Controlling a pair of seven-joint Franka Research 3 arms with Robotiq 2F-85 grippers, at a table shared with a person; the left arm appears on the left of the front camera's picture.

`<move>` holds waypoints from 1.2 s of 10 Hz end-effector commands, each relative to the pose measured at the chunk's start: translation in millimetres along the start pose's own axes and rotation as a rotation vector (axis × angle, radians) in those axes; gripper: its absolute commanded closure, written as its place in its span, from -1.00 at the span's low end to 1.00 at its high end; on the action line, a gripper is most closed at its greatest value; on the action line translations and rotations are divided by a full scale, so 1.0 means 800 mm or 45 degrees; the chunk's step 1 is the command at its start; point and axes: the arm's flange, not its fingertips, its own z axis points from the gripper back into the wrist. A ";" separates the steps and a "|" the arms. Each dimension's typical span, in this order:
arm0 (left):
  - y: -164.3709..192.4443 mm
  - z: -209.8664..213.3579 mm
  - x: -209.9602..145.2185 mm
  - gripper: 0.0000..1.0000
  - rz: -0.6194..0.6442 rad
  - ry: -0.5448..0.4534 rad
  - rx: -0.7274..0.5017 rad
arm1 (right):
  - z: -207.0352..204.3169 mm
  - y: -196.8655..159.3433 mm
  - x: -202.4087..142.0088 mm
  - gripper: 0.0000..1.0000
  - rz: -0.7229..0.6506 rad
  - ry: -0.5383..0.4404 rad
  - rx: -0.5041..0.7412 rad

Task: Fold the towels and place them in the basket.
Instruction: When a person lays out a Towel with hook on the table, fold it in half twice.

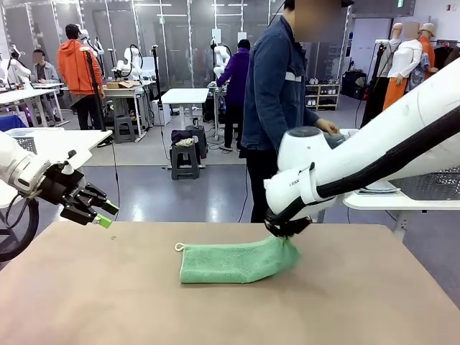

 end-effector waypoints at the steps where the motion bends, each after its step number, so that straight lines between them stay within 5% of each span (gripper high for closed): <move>1: -0.001 0.002 0.002 -0.31 -0.008 0.009 0.000 | 0.010 0.076 0.029 1.00 0.040 -0.018 -0.113; 6: -0.001 0.002 0.002 -0.31 -0.008 0.009 0.000 | -0.021 0.230 0.071 1.00 0.168 0.047 0.052; 12: -0.001 0.002 0.002 -0.31 -0.008 0.009 0.000 | -0.047 0.272 0.054 1.00 0.283 0.240 0.336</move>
